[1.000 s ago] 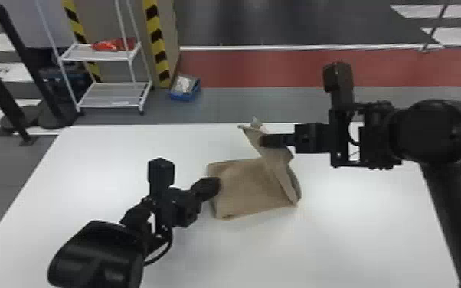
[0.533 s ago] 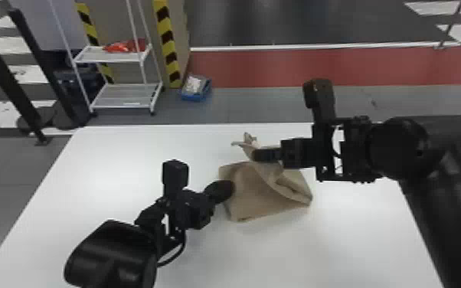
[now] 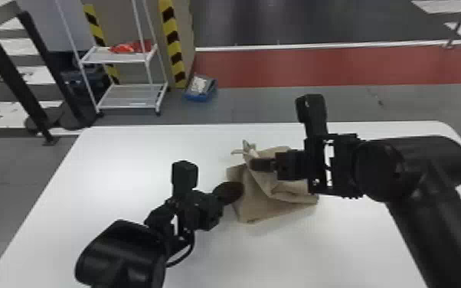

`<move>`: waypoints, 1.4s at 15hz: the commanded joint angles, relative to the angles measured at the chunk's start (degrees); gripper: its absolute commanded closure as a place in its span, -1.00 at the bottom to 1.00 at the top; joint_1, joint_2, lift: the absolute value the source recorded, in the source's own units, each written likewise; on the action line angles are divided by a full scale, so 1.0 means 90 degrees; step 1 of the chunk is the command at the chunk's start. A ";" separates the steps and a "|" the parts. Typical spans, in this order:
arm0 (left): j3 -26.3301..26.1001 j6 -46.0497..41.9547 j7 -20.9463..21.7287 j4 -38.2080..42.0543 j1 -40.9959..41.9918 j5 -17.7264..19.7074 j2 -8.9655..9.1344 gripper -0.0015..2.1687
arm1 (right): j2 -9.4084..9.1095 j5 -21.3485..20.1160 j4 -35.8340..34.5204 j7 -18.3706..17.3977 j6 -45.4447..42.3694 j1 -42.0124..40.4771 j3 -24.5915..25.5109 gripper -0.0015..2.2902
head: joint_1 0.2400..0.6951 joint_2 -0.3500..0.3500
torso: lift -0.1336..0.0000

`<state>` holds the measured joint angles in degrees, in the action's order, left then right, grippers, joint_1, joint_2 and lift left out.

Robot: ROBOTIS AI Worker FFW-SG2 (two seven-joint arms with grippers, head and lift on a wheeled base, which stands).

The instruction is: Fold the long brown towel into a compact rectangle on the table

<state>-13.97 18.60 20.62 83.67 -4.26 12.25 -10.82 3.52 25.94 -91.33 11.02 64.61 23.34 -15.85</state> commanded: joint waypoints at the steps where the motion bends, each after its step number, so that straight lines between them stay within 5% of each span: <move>1: 0.0000 0.0000 -0.0006 0.0000 -0.0005 -0.0004 0.0001 0.98 | 0.0000 -0.0001 0.0099 0.0007 -0.0094 -0.0015 -0.0065 -0.02 | 1.00 0.28 | -0.79; 4: 0.0009 -0.0020 -0.0036 -0.0010 -0.0044 -0.0004 0.0001 0.98 | 0.0000 -0.0001 0.0099 0.0055 -0.0094 -0.0093 -0.0114 -0.02 | 1.00 0.29 | -0.79; 5: 0.0009 0.0000 -0.0036 -0.0010 -0.0044 -0.0004 0.0011 0.98 | 0.0000 0.0009 0.0099 0.0055 -0.0074 -0.0093 -0.0114 -0.19 | 1.00 0.30 | -0.79; 7: 0.0009 0.0000 -0.0036 -0.0019 -0.0054 -0.0004 0.0011 0.98 | 0.0010 0.0155 0.0041 0.0055 -0.0055 -0.0239 -0.0036 -0.99 | 1.00 0.31 | -0.79; 14: 0.0009 0.0000 -0.0055 -0.0029 -0.0074 -0.0004 0.0020 0.98 | 0.0205 0.0722 -0.1571 0.0387 -0.0191 -0.1489 0.0912 -0.94 | 1.00 0.31 | -0.79; 16: -0.0010 0.0000 -0.0055 -0.0029 -0.0074 -0.0004 0.0020 0.98 | 0.0586 0.0780 -0.2196 0.0417 -0.0133 -0.1948 0.1234 -0.49 | 1.00 0.24 | -0.79; 18: 0.0019 -0.0039 -0.0114 -0.0019 -0.0054 0.0045 0.0040 0.95 | 0.0664 0.0780 -0.2723 0.0397 0.0160 -0.2466 0.1703 0.38 | 1.00 0.16 | -0.79; 19: 0.0039 -0.0039 -0.0124 -0.0019 -0.0035 0.0065 0.0040 0.95 | 0.0703 0.0741 -0.2899 0.0514 0.0160 -0.2749 0.1888 0.57 | 1.00 0.12 | -0.79; 21: 0.0048 -0.0039 -0.0124 -0.0010 -0.0015 0.0065 0.0040 0.95 | 0.0781 0.0683 -0.3016 0.0729 0.0102 -0.3208 0.2054 0.63 | 1.00 0.04 | -0.79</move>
<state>-13.60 18.26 19.51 83.55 -4.50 12.77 -10.47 10.10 32.56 -117.53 16.85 65.89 -2.45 1.37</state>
